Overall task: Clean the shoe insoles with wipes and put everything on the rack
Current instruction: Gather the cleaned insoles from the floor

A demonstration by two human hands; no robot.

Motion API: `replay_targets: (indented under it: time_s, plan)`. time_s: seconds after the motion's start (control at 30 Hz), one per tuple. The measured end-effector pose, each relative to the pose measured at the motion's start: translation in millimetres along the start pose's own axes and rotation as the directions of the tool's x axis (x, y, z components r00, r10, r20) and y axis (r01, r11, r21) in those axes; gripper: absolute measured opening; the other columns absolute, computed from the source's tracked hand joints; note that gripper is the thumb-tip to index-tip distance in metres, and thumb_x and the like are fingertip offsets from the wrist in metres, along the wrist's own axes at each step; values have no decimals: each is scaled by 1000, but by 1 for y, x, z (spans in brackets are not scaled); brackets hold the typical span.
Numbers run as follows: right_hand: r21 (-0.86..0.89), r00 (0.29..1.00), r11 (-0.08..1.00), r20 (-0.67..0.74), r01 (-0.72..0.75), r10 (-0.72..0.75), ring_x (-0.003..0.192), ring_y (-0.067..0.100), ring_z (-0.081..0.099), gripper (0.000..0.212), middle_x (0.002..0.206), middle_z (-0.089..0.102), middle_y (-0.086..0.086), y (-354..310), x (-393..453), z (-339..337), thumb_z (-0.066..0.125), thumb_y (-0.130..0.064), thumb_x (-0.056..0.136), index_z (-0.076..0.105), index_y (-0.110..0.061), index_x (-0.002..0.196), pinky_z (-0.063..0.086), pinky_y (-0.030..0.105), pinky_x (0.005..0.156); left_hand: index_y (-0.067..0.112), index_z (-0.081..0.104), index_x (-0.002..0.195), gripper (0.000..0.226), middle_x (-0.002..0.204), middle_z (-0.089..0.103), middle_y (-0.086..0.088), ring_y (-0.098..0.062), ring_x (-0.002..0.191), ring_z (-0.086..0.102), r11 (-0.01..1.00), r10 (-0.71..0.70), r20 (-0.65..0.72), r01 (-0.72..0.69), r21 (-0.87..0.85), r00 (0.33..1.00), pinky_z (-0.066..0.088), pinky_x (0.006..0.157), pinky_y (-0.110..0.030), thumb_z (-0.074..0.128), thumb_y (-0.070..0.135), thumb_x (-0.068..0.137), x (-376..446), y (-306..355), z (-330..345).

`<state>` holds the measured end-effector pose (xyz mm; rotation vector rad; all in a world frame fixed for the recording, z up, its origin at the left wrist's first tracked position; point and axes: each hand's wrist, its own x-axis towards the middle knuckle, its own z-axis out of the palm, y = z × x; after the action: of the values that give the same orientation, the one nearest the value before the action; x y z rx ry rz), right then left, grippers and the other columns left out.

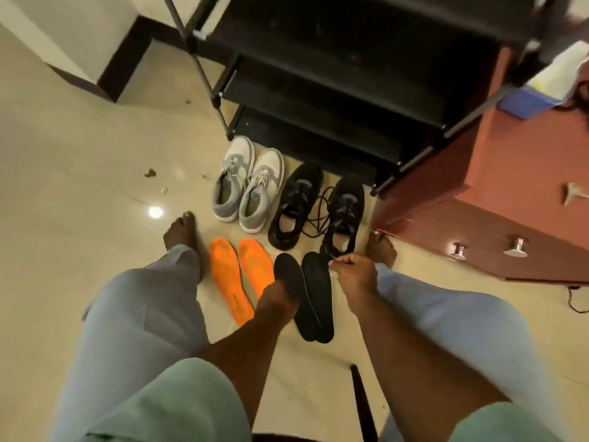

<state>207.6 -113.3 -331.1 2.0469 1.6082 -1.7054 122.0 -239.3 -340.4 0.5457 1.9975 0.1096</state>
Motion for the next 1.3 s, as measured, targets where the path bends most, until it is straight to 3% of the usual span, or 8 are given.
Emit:
replay_targets:
  time_s: [0.1,0.23,0.33,0.53,0.7,0.93,1.13,1.3]
  plan:
    - [-79,998,995,-40,-54,51,66,26,54,21,59,55,2,26,45,19,72,-10,79,60,-16,62,49,39,70,9,44,144,46,142,53,-15,-33,126,53,996,-17,72,23,-86,997,42,104,-37,51,25,102,47,-19,0]
    - [-200,990,970,-1,-135,138,58,18,48,31,57,51,0,77,101,43,70,-6,81,55,-16,56,40,25,63,15,52,129,61,130,58,-21,-42,117,54,881,-458,-401,346,-322,793,44,99,-47,27,56,92,222,-158,-117]
    - [-233,970,946,34,-226,240,71,23,55,8,75,59,5,105,135,56,72,-9,80,69,-4,85,44,27,72,23,43,133,54,133,52,-21,-42,121,49,905,-426,-454,364,-222,782,37,104,-48,23,52,92,297,-223,-139]
    - [-219,926,915,97,-339,366,111,34,57,55,121,58,9,152,180,90,71,-11,77,50,-21,127,49,50,93,18,57,127,71,134,55,-18,-39,125,48,841,-534,-547,336,-425,644,35,109,-46,18,62,87,295,-199,-128]
    - [-398,953,881,53,-255,300,110,32,57,42,118,63,10,147,184,110,71,-14,81,58,-12,121,47,37,93,18,37,139,66,130,58,-16,-40,121,56,890,-327,6,310,-334,945,48,97,-44,71,25,83,251,-64,34]
    - [-522,974,835,29,-175,223,103,31,54,8,99,61,5,132,163,101,56,-28,93,57,-20,92,41,39,87,11,55,119,51,123,54,-12,-34,114,56,864,-303,-109,225,-450,947,49,95,-46,82,26,78,243,-53,56]
    - [-143,997,988,60,-48,57,108,28,57,31,114,63,9,63,112,66,57,-27,93,60,-7,116,45,31,86,9,67,106,27,101,74,-9,-24,93,71,496,-259,-93,50,-867,961,59,81,-37,79,16,82,165,-6,-3]
    - [41,990,990,-42,138,-136,87,32,60,20,89,64,15,-13,49,22,58,-26,93,59,-6,88,46,34,74,17,53,114,39,104,68,-13,-26,81,66,273,-161,56,99,-957,985,53,63,-31,60,-5,82,75,43,-64]
